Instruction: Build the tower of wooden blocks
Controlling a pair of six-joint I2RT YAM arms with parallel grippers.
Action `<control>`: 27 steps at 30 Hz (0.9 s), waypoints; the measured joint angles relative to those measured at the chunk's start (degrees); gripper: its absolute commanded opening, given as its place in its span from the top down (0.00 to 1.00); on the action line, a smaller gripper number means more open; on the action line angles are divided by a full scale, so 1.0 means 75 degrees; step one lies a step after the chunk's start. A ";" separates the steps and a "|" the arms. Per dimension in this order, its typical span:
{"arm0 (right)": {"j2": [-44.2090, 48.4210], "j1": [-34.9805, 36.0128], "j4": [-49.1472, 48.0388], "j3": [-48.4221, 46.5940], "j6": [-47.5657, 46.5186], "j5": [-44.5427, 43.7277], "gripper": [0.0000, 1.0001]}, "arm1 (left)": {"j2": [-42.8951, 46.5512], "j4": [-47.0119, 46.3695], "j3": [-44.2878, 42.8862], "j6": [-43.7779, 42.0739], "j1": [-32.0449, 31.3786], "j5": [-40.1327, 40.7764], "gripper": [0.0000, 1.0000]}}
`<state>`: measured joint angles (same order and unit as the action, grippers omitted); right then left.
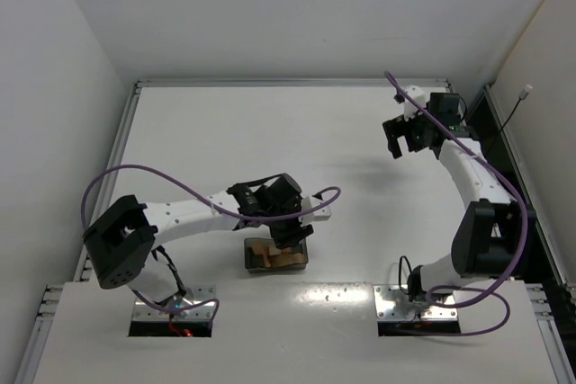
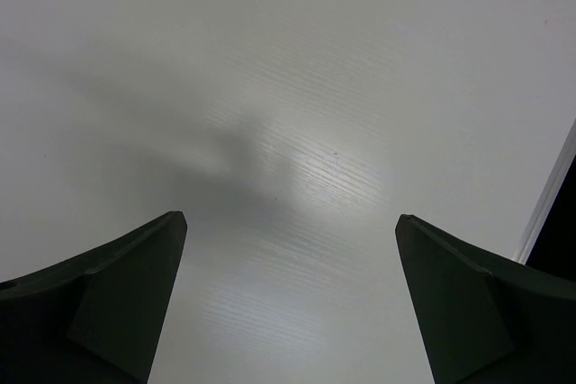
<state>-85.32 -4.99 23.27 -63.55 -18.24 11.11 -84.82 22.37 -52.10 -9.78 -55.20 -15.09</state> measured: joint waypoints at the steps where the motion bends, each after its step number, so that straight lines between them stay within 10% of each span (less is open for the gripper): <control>1: -0.0012 0.0000 0.0000 0.0003 0.0000 0.0000 0.00 | -0.0087 -0.0023 0.0000 -0.0003 -0.0047 0.0015 0.55; 4: -0.0061 -0.0006 0.0012 0.0000 -0.0012 0.0000 0.00 | -0.0367 -0.0093 0.0000 -0.0003 -0.0160 0.0029 0.57; 11: -0.0125 -0.0012 0.0137 0.0000 -0.0035 0.0003 0.00 | -0.0912 -0.0219 0.0000 -0.0055 -0.0189 0.0125 1.00; 20: -0.0125 -0.0015 0.0146 0.0000 -0.0035 0.0009 0.00 | -0.0883 -0.0551 0.0061 0.0350 -0.0181 0.0912 1.00; 27: -0.0125 -0.0015 0.0131 0.0032 -0.0026 0.0023 0.00 | -0.0697 -0.1413 0.0143 0.0912 -0.0472 0.4194 1.00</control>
<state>-86.26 -5.10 24.25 -63.31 -18.44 11.29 -90.04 11.77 -51.03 -2.94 -58.74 16.36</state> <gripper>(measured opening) 1.001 0.011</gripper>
